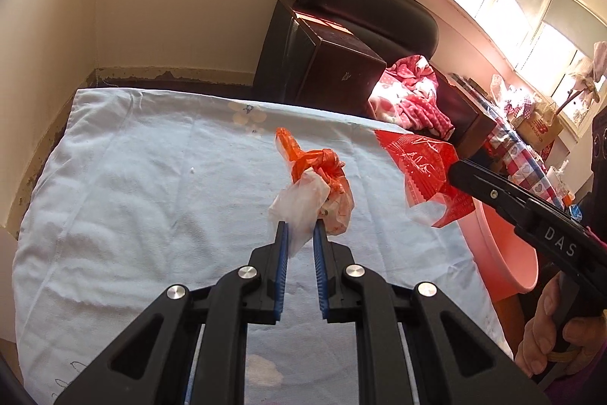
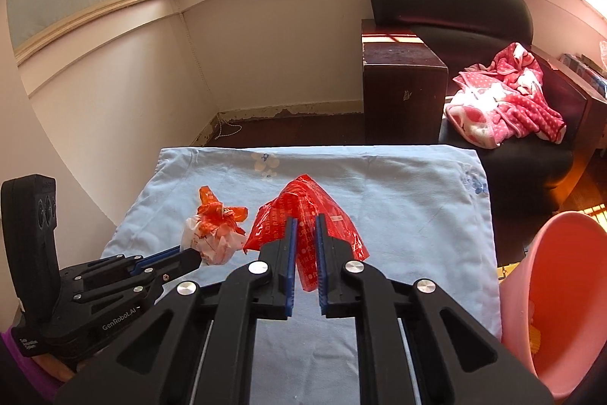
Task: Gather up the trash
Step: 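Carry the white paper and red mesh bag over the pink basin with both tools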
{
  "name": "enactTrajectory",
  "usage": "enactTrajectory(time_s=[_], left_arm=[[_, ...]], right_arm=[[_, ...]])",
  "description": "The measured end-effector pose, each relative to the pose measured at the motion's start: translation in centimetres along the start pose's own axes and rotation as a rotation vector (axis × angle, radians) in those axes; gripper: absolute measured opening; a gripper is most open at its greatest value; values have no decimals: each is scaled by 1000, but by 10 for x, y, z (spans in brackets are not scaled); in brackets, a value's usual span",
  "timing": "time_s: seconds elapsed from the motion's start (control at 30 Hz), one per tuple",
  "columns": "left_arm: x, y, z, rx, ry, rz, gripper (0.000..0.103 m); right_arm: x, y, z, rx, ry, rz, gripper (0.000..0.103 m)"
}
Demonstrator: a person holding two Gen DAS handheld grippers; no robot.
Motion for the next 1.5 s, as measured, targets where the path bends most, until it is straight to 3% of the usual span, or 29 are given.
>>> enactTrajectory(time_s=[0.47, 0.73, 1.5], left_arm=[[98, -2, -5, 33, -135, 43, 12], [158, -8, 1, 41, -233, 84, 12], [283, -43, 26, 17, -410, 222, 12]], right_arm=[[64, 64, 16, 103, -61, 163, 10], [112, 89, 34, 121, -142, 241, 10], [214, 138, 67, 154, -302, 420, 10]])
Point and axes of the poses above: each gripper's, at about its wrist camera, not at the fingertips, and y roughly against the way its jaws point, x to its right, z to its underside, the point moved 8 cm from there along -y, roughly the way its jaws point, and after that the axes turned 1 degree about -z, right-handed, at the moved point
